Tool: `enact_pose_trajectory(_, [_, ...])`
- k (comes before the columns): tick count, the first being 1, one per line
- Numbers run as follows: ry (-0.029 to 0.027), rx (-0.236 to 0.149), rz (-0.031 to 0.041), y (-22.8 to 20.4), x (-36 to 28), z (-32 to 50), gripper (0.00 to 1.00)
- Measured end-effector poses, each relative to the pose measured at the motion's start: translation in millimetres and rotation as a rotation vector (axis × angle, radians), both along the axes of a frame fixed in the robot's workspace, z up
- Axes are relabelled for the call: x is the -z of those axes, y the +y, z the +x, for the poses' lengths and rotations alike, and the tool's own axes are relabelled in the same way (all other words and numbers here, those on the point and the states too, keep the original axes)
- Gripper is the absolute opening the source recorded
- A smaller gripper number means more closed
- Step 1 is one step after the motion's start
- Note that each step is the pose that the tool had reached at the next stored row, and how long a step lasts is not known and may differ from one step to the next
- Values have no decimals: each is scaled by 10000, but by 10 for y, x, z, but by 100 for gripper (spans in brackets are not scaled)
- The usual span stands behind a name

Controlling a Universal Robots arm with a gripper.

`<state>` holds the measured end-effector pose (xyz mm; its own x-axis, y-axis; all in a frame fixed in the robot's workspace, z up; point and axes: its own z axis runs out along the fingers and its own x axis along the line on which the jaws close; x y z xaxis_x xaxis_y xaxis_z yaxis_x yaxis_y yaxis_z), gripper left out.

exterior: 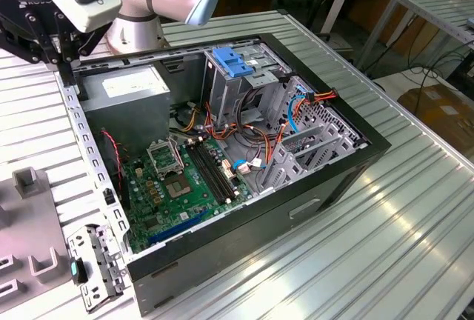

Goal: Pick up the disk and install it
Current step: 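Reach for the disk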

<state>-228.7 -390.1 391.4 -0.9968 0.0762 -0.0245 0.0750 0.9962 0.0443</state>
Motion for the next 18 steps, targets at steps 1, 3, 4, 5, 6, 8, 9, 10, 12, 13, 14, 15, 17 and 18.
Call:
enact_pose_trajectory(1, [0,0,0,2,0,-12,11])
enact_pose_trajectory(3, [0,1,1,6,1,-40,11])
enact_pose_trajectory(4, [0,1,1,9,1,-59,11])
enact_pose_trajectory(5, [1,1,0,11,1,-71,11])
enact_pose_trajectory(6, [0,1,0,14,1,-85,11])
enact_pose_trajectory(8, [0,1,0,25,1,-120,11])
enact_pose_trajectory(9, [0,0,1,36,1,-140,11])
enact_pose_trajectory(10, [1,0,0,46,1,-165,11])
enact_pose_trajectory(12, [0,1,0,57,2,-204,11])
enact_pose_trajectory(13, [0,2,0,64,2,-233,11])
enact_pose_trajectory(14, [1,0,0,73,2,-267,11])
enact_pose_trajectory(15, [0,0,0,77,2,-281,11])
enact_pose_trajectory(17, [1,1,0,97,3,-352,11])
enact_pose_trajectory(18, [1,2,0,102,3,-375,11])
